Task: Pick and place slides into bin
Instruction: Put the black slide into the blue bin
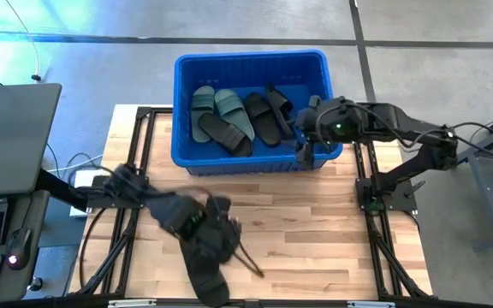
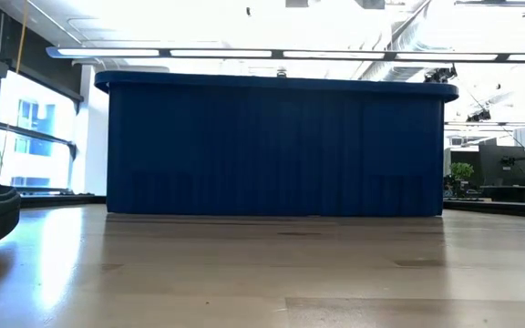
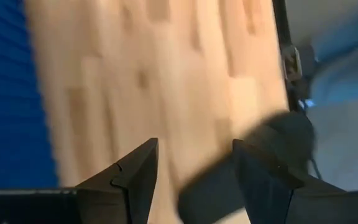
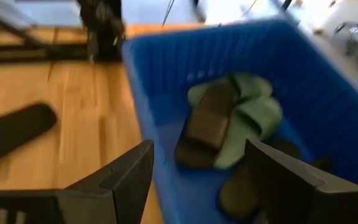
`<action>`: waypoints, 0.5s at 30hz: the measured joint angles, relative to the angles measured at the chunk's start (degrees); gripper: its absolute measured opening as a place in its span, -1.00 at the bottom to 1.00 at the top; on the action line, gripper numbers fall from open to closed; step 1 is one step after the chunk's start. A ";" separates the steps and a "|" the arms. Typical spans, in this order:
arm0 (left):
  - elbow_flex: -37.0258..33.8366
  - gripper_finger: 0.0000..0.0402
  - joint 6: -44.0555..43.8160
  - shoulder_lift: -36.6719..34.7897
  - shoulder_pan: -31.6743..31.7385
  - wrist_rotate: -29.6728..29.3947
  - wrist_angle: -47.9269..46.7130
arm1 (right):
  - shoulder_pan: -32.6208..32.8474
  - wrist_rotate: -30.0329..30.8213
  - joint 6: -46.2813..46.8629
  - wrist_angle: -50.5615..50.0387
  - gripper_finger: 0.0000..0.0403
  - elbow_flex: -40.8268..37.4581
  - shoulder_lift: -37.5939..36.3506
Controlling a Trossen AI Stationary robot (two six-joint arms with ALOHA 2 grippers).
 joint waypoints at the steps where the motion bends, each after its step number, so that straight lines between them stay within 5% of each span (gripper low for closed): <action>1: -0.13 -0.05 -1.57 1.26 -0.77 1.00 -0.14 | 0.00 -1.04 0.04 -1.03 0.21 0.00 0.16; 7: -3.22 -0.05 -14.62 6.09 -3.29 10.34 -0.13 | 1.53 -8.00 1.32 -3.12 0.21 -0.11 1.19; 15: -13.17 -0.05 -24.26 7.54 -5.41 17.26 4.70 | 6.25 -8.30 1.57 -4.25 0.21 -0.11 1.75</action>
